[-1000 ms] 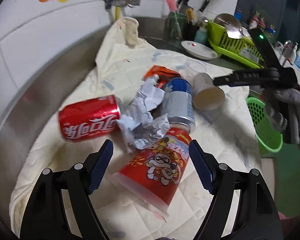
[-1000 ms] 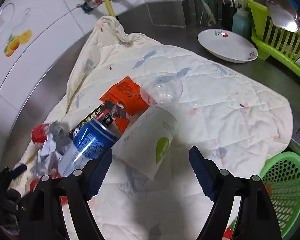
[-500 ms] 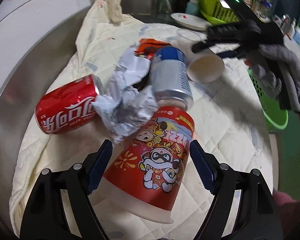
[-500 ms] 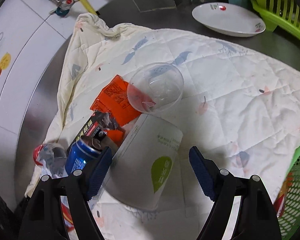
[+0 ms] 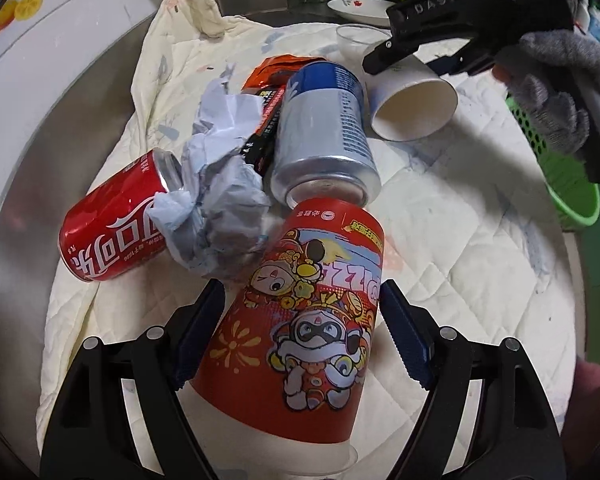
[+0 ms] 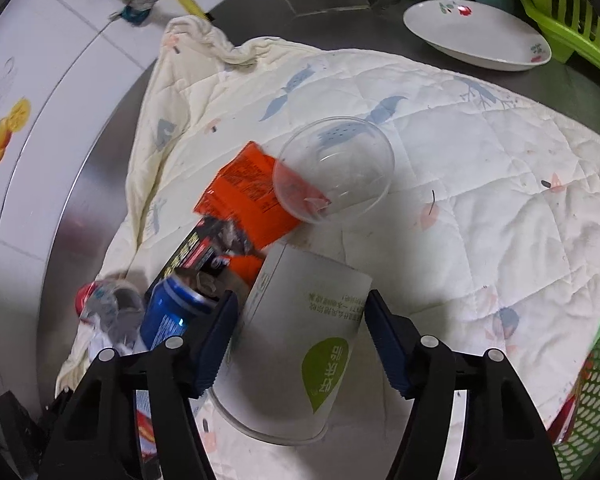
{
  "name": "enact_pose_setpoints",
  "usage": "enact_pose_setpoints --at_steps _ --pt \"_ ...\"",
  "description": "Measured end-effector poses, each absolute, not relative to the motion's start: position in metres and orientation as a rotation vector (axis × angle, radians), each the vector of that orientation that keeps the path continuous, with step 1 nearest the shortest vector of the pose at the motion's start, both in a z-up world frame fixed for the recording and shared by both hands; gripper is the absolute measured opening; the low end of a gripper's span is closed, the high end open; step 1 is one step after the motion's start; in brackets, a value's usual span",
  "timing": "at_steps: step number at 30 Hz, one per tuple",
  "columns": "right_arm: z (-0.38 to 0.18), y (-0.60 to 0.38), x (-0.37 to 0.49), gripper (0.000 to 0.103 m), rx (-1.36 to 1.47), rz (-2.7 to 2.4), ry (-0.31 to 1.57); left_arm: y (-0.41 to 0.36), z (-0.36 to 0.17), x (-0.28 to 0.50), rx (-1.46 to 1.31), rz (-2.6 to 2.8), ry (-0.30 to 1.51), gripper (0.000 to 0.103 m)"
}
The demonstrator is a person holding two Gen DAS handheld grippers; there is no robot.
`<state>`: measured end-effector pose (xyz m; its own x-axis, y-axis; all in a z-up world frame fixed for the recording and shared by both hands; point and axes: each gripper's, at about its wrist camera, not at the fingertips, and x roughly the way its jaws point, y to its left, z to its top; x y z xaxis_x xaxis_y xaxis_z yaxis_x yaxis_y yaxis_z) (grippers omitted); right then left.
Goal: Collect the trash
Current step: 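Grasp the red cup with the left tool while the right tool grasps the paper cup, then carry both cups over the green basket and open both tools to drop them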
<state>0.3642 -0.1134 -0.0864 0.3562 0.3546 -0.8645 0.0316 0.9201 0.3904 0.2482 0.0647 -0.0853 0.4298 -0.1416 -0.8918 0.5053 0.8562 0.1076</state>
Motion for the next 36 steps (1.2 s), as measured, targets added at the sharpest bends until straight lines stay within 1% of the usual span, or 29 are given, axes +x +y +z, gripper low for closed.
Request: enact_pose_setpoints --at_steps 2,7,13,19,27,36 --pt "-0.080 -0.111 0.356 0.061 0.360 0.236 1.185 0.062 -0.087 0.249 0.410 -0.392 1.067 0.078" --pt "-0.071 -0.108 0.340 0.060 0.325 0.268 1.189 0.048 -0.091 0.244 0.528 -0.317 1.085 0.078" --pt "-0.070 -0.107 0.334 0.060 0.300 0.281 1.184 0.055 -0.092 0.244 0.503 -0.297 1.095 0.077" --pt "-0.074 -0.108 0.334 0.059 0.320 0.304 1.166 0.057 -0.092 0.239 0.486 -0.250 1.052 0.076" --pt "-0.057 -0.108 0.302 0.058 0.237 0.310 1.073 0.084 -0.070 0.221 0.239 -0.177 0.982 0.070" --pt "-0.033 -0.115 0.258 0.058 0.190 0.343 1.001 0.094 -0.053 0.192 0.050 -0.201 0.931 0.068"
